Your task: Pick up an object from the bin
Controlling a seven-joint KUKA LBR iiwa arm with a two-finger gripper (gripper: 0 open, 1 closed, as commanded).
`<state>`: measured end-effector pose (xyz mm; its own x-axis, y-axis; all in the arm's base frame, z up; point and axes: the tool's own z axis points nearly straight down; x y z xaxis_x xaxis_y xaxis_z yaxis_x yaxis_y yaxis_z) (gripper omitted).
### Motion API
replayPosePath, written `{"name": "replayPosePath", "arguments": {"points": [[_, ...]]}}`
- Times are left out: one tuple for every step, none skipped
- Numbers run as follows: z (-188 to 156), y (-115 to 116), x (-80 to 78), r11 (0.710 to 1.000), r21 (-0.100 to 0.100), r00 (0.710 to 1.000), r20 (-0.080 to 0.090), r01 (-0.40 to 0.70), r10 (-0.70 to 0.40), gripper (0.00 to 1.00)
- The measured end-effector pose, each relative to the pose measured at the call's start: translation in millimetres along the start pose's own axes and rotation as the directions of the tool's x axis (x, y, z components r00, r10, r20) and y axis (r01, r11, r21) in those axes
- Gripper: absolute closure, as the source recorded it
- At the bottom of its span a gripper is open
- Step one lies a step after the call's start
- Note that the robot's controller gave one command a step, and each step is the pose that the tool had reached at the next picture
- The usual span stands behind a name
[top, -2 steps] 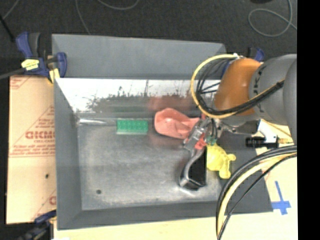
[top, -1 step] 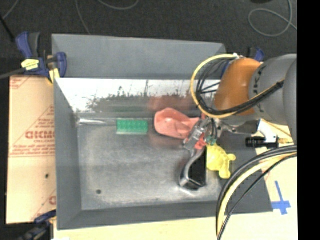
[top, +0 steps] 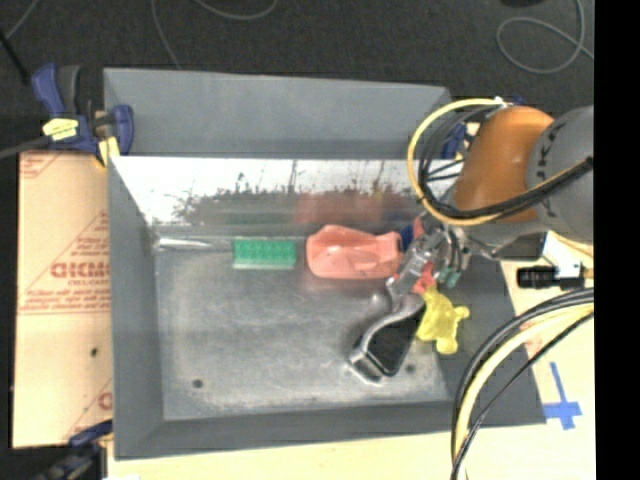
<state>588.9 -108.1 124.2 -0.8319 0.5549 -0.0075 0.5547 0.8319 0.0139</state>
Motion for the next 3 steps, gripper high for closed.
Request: {"name": "replayPosePath", "arguments": {"points": [[-36, -22, -11.1, 0.994, 0.003, 0.994, 0.012, 0.11, -0.11, 1.0], [-67, -15, -13.6, 0.935, 0.003, 0.935, 0.008, 0.355, -0.355, 1.0], [-85, -31, -7.8, 0.981, 0.0, 0.981, 0.011, 0.194, -0.194, 1.0]]}}
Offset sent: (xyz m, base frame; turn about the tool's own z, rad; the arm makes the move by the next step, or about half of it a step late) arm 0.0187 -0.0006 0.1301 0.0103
